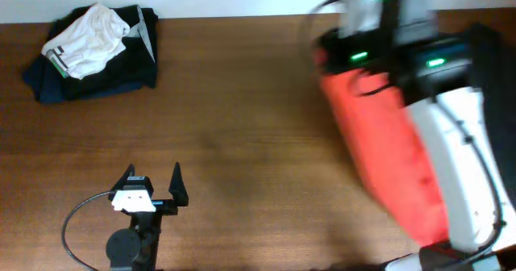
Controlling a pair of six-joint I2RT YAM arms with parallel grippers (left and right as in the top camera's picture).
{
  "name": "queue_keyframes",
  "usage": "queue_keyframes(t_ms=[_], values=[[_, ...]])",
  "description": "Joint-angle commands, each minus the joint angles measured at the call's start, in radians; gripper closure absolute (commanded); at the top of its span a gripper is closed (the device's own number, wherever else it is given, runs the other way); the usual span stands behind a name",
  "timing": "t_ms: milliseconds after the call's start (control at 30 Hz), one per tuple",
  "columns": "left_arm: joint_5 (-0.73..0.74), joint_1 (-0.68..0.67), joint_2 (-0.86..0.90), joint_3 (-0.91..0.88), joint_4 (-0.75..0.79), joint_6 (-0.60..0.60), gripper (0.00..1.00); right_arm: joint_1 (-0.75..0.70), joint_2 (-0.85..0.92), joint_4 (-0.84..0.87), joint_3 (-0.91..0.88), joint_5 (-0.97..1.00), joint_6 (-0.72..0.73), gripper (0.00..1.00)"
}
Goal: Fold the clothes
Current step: 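Drag the red T-shirt with the right gripper to table center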
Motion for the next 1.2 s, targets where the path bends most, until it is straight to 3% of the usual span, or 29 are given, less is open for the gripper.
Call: queue_keyframes(t_ms=[0, 67, 100, 133, 333, 433, 533, 600, 700, 867, 967, 1067, 1167], values=[[0.010, -0.005, -0.006, -0.007, -0.001, 0.016, 0.01, 0.252, -0.011, 0.018, 0.016, -0.013, 0.047, 0.96], [0.010, -0.006, -0.006, -0.007, -0.001, 0.015, 0.01, 0.365, -0.008, 0.018, 0.016, 0.087, 0.098, 0.36], [0.010, -0.006, -0.006, -0.007, -0.001, 0.016, 0.01, 0.386, -0.009, 0.013, 0.017, 0.090, 0.098, 0.10], [0.010, -0.005, -0.006, -0.007, -0.001, 0.015, 0.01, 0.388, -0.010, -0.015, 0.029, 0.090, 0.098, 0.01], [0.010, -0.005, -0.006, -0.007, -0.001, 0.015, 0.01, 0.191, -0.018, -0.441, 0.258, 0.145, 0.098, 0.01], [0.010, -0.006, -0.006, -0.007, -0.001, 0.016, 0.01, 0.121, -0.030, -0.534, 0.262, 0.146, 0.088, 0.01], [0.014, -0.006, -0.006, -0.007, 0.000, 0.014, 0.01, 0.111, -0.050, -0.558, 0.262, 0.169, 0.180, 0.01], [0.166, -0.006, -0.006, -0.006, 0.026, -0.047, 0.01, 0.111, -0.100, -0.591, 0.262, 0.261, 0.259, 0.01], [0.509, -0.006, -0.006, -0.006, 0.132, -0.100, 0.01, 0.111, -0.180, -0.672, 0.262, 0.278, 0.297, 0.01], [0.551, -0.006, 0.003, 0.029, 0.137, -0.162, 0.01, 0.111, -0.247, -0.712, 0.253, 0.281, 0.296, 0.01], [0.544, -0.005, 0.103, 0.178, 0.036, -0.100, 0.01, 0.111, -0.248, -0.712, 0.247, 0.281, 0.296, 0.01], [0.522, -0.006, 0.379, 0.458, -0.144, 0.040, 0.01, 0.111, -0.244, -0.711, 0.247, 0.282, 0.296, 0.01], [0.465, -0.006, 0.657, 0.723, -0.325, 0.089, 0.01, 0.111, -0.240, -0.712, 0.247, 0.286, 0.295, 0.01]])
